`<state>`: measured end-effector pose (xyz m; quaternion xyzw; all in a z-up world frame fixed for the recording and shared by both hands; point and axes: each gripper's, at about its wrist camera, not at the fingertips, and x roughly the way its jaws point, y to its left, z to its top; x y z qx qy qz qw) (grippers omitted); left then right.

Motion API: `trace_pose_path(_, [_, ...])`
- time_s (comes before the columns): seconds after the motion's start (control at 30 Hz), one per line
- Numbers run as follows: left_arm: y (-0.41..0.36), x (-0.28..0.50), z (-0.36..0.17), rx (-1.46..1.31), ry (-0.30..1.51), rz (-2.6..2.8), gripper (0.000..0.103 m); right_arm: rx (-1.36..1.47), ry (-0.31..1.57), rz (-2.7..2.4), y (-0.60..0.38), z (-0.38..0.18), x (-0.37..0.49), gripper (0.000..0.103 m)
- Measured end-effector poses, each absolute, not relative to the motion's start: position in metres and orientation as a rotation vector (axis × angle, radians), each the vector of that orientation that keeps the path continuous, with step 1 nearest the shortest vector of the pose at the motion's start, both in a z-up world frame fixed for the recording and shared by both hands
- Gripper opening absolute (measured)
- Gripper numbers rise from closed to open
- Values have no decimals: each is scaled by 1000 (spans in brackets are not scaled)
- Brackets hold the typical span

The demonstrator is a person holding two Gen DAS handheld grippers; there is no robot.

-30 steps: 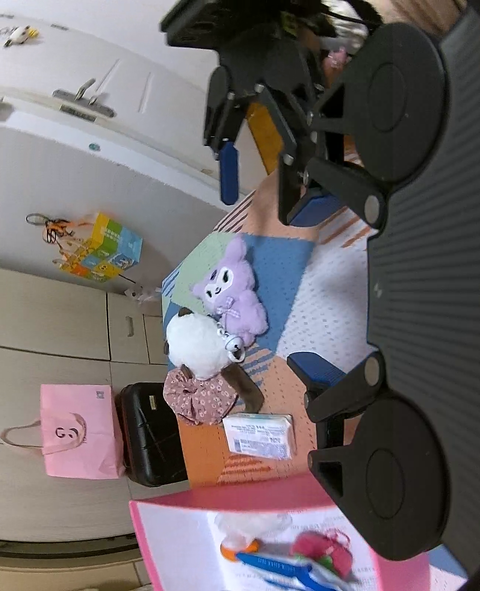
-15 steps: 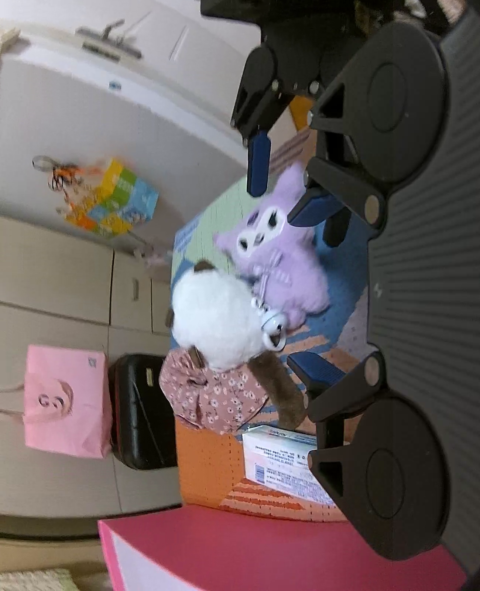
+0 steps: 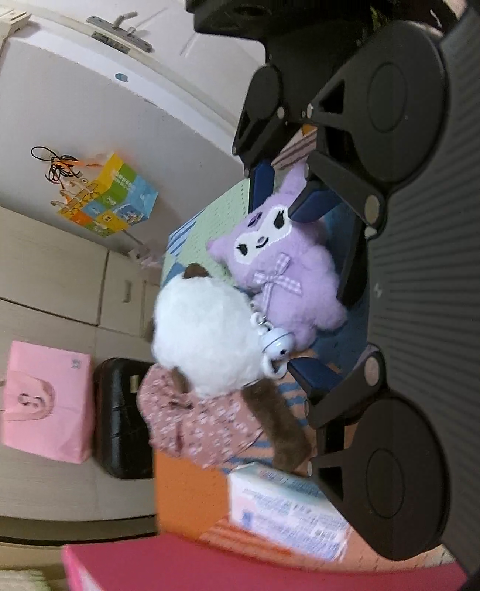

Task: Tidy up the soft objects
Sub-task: 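Close the left tool on the purple plush toy, then lift the purple plush toy with the left tool and carry it over the pink box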

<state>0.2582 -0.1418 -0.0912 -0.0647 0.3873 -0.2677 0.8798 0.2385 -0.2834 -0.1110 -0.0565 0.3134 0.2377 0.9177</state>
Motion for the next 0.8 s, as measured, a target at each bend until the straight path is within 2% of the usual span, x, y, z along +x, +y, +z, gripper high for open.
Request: trace_pose_path(0.8, [-140, 214, -90, -167, 824, -620, 79, -23, 655, 380, -268, -110, 185, 97])
